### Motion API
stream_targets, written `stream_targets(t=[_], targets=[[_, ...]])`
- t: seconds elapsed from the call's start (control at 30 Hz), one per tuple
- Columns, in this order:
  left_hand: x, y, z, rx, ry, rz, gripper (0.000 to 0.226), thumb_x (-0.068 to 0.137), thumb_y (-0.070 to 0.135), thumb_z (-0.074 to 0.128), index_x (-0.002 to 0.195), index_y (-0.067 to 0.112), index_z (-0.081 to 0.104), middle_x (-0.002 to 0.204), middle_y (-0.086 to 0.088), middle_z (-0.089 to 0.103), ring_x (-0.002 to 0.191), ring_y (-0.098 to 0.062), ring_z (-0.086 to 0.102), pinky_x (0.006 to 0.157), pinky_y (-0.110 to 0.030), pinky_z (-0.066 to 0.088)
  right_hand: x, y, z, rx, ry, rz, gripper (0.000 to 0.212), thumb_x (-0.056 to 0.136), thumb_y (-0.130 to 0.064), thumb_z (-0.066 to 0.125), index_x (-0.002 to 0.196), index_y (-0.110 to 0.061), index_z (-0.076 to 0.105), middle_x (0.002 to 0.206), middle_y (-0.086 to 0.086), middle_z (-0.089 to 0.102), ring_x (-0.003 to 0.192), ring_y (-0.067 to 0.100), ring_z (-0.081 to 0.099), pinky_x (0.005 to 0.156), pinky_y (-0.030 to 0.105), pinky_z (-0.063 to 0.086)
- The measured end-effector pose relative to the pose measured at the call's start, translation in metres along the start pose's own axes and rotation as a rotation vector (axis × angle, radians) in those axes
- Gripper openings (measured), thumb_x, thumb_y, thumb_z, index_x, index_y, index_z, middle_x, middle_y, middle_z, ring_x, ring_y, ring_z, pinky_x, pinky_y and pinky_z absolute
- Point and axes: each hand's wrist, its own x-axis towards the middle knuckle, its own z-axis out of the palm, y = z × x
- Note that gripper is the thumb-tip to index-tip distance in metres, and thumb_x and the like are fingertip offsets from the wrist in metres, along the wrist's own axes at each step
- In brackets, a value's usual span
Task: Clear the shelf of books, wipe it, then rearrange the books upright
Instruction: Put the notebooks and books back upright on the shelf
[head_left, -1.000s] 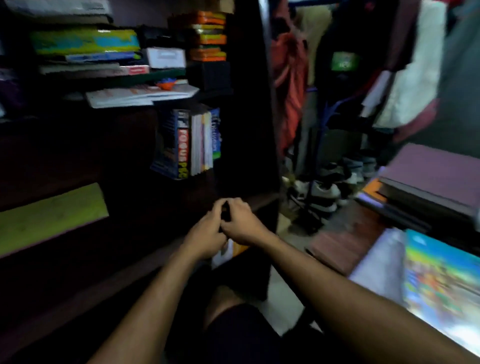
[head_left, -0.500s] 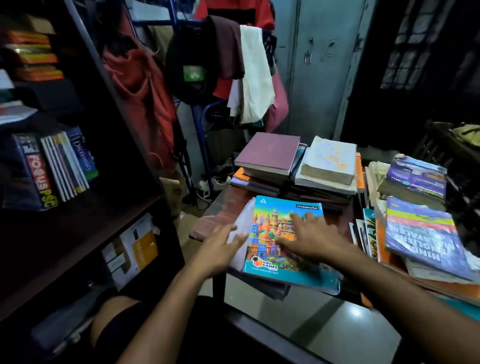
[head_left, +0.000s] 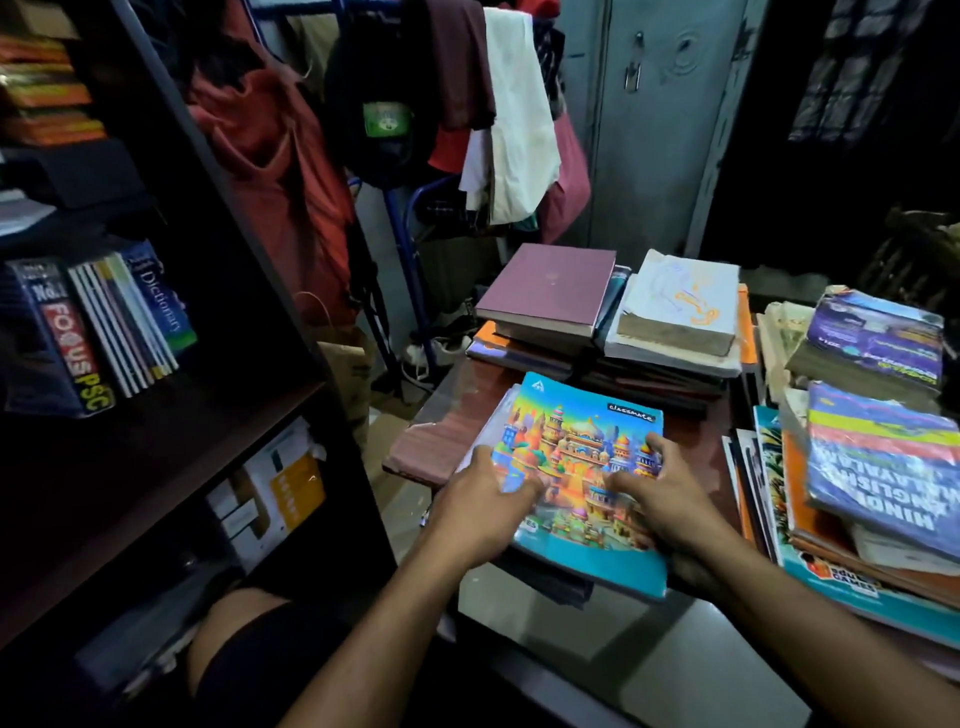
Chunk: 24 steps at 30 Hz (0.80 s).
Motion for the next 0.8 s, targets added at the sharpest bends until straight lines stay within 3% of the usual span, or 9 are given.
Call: stream_targets(t=[0.13,0.27,0.3,0.47,0.5,0.57,0.63,0.7,0.8], targets=[[-0.002,-0.003,-0.012,-0.464,-0.170,-0.103,0.034,0.085,0.034,0.077,0.114,0.022,0.065,0.105,0.007,0.077,0.100,-0.016,0.072,0.098,-0.043,0.055,-0.011,-0.002,0.005,0.124,0.015,-0.009,0.069,0.093,-0.003,0.067,0.146,-0.034,0.036,0.120,0.008,0.063,0.085,0.031,0.076,0.071,0.052,0.063],[-0.019,-0.008,-0.021,-0.727,-0.162,-0.128,0.026,0.091,0.013,0.073,0.115,0.011,0.066,0.100,-0.006,0.078,0.087,-0.022,0.075,0.068,-0.033,0.060,-0.025,-0.012,0.014,0.067,0.019,-0.207,0.065,0.093,0.001,0.065,0.143,-0.033,0.041,0.123,0.006,0.065,0.093,0.030,0.074,0.078,0.055,0.061],[-0.024,-0.011,-0.023,-0.766,-0.124,-0.104,0.027,0.090,0.009,0.072,0.116,0.008,0.065,0.102,-0.008,0.078,0.088,-0.024,0.075,0.068,-0.033,0.060,-0.028,-0.015,0.017,0.041,0.012,-0.264,0.065,0.093,0.001,0.066,0.142,-0.034,0.042,0.124,0.004,0.065,0.095,0.027,0.074,0.081,0.054,0.061],[-0.047,-0.026,-0.054,-0.868,0.047,0.021,0.041,0.084,0.005,0.078,0.122,0.007,0.062,0.112,-0.015,0.074,0.105,-0.036,0.070,0.092,-0.045,0.055,-0.048,-0.045,0.047,-0.175,-0.046,-0.600,0.064,0.087,-0.009,0.074,0.134,-0.042,0.047,0.125,-0.024,0.056,0.103,0.003,0.065,0.096,0.033,0.053],[-0.052,-0.029,-0.065,-0.888,0.069,0.032,0.046,0.080,0.009,0.080,0.122,0.006,0.061,0.113,-0.016,0.074,0.102,-0.034,0.070,0.089,-0.043,0.056,-0.055,-0.054,0.057,-0.201,-0.084,-0.653,0.065,0.087,-0.009,0.074,0.136,-0.041,0.047,0.121,-0.031,0.054,0.103,-0.005,0.063,0.094,0.021,0.051],[-0.061,-0.031,-0.083,-0.917,0.093,0.047,0.049,0.079,0.012,0.081,0.122,0.006,0.059,0.113,-0.016,0.074,0.096,-0.029,0.071,0.082,-0.037,0.058,-0.068,-0.074,0.064,-0.149,-0.193,-0.693,0.063,0.089,-0.003,0.071,0.134,-0.038,0.046,0.108,-0.039,0.055,0.090,-0.015,0.064,0.072,0.005,0.049],[-0.070,-0.035,-0.100,-0.936,0.124,0.055,0.039,0.087,0.009,0.075,0.123,0.008,0.059,0.111,-0.013,0.075,0.096,-0.027,0.073,0.079,-0.032,0.061,-0.079,-0.092,0.076,-0.112,-0.278,-0.723,0.062,0.090,-0.004,0.070,0.133,-0.042,0.045,0.101,-0.040,0.061,0.088,-0.006,0.069,0.067,0.011,0.054],[-0.078,-0.040,-0.117,-0.933,0.186,0.068,0.033,0.091,0.008,0.070,0.122,0.011,0.059,0.111,-0.011,0.075,0.098,-0.026,0.073,0.078,-0.032,0.060,-0.076,-0.102,0.095,-0.074,-0.323,-0.741,0.060,0.092,-0.003,0.068,0.135,-0.040,0.046,0.107,-0.032,0.064,0.093,0.004,0.072,0.071,0.020,0.059],[-0.089,-0.059,-0.145,-0.919,0.327,0.024,0.030,0.091,0.005,0.069,0.120,0.007,0.060,0.108,-0.014,0.076,0.094,-0.026,0.073,0.080,-0.033,0.060,-0.064,-0.104,0.145,-0.026,-0.426,-0.723,0.060,0.094,0.008,0.061,0.138,-0.029,0.043,0.116,-0.021,0.061,0.091,-0.003,0.070,0.069,0.016,0.056]])
